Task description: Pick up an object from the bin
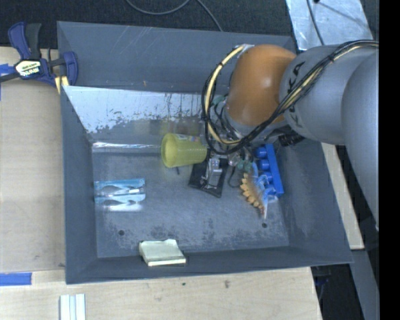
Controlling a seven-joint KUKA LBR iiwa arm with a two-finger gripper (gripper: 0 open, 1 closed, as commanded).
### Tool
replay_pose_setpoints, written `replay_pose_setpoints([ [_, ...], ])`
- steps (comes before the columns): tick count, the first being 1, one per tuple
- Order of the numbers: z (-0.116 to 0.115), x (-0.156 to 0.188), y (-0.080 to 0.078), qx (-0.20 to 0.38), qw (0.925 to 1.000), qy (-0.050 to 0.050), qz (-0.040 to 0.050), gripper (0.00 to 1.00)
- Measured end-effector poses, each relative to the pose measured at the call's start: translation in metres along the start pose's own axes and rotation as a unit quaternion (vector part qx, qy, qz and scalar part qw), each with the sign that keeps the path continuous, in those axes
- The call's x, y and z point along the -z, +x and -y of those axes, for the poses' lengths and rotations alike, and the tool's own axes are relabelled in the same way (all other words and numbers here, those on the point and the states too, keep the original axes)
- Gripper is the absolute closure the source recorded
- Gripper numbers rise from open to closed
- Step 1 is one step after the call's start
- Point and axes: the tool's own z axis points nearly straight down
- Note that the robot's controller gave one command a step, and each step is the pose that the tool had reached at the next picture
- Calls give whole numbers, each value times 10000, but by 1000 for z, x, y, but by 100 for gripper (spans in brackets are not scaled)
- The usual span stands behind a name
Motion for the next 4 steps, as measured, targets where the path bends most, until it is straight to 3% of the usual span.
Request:
replay_pose_setpoints([
  [1,23,-28,-4,-177,9998,-8,10,100],
  [2,23,-28,-4,-178,9998,-9,10,100],
  [3,37,90,-2,-70,10000,-8,28,100],
  [4,37,90,-2,-71,10000,-8,28,100],
])
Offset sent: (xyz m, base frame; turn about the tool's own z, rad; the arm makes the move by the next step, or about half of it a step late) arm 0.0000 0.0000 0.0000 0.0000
